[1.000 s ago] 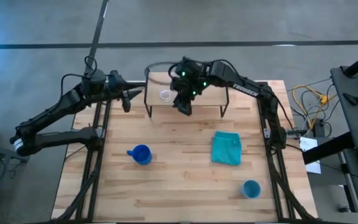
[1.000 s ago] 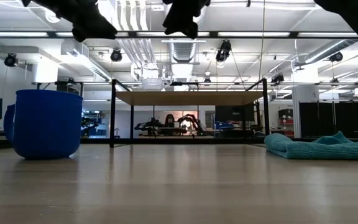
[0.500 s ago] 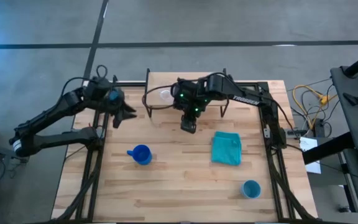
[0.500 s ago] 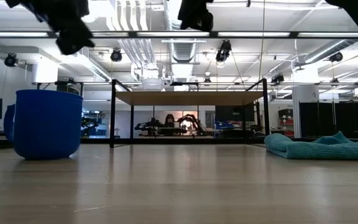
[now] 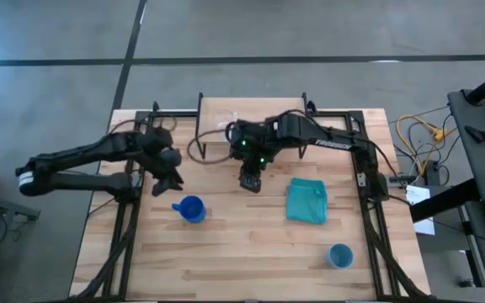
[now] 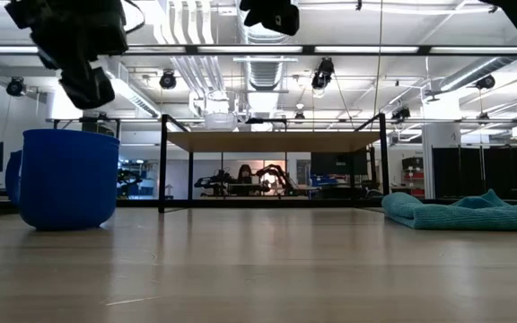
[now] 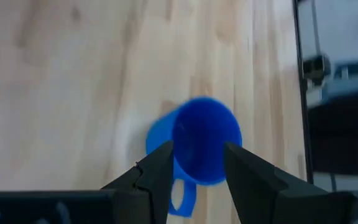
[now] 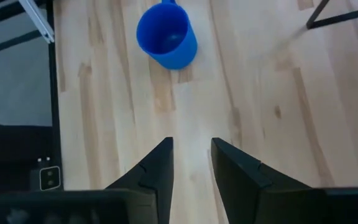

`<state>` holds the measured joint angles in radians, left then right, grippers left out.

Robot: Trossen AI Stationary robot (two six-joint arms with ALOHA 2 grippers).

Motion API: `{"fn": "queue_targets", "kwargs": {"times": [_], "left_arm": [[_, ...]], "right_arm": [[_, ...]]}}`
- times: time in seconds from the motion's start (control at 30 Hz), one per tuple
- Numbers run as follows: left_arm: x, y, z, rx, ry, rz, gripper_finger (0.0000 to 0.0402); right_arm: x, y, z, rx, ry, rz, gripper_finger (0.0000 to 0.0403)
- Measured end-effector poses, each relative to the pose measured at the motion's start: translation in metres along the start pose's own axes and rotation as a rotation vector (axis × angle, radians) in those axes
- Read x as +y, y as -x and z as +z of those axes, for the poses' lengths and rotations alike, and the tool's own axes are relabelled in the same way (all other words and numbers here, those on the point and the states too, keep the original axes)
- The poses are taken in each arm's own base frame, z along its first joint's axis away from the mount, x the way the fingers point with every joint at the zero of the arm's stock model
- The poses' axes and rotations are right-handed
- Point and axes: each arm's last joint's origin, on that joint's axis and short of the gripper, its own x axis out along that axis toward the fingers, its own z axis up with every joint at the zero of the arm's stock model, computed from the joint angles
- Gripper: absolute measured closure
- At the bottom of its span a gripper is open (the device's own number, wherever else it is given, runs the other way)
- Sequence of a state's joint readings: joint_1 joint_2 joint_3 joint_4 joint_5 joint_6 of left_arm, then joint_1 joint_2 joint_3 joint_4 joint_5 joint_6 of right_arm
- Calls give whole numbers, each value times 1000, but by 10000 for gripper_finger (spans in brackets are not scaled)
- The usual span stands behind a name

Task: Stack small to large cups/mugs on shelf
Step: Put the blue mug on the shelf

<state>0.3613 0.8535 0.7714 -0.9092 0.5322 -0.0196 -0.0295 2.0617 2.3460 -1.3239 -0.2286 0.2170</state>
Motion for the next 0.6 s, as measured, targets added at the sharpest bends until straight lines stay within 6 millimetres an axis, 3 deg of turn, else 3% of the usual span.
{"fn": "queue_targets", "kwargs": {"times": [0.33, 0.6], "left_arm": [[6, -25, 4, 118, 1, 93, 293], [8, -32, 4, 155, 47, 45, 328]], "right_arm": [[31, -12, -4, -52, 59, -79, 296], [30, -26, 4, -136, 74, -58, 296]]}}
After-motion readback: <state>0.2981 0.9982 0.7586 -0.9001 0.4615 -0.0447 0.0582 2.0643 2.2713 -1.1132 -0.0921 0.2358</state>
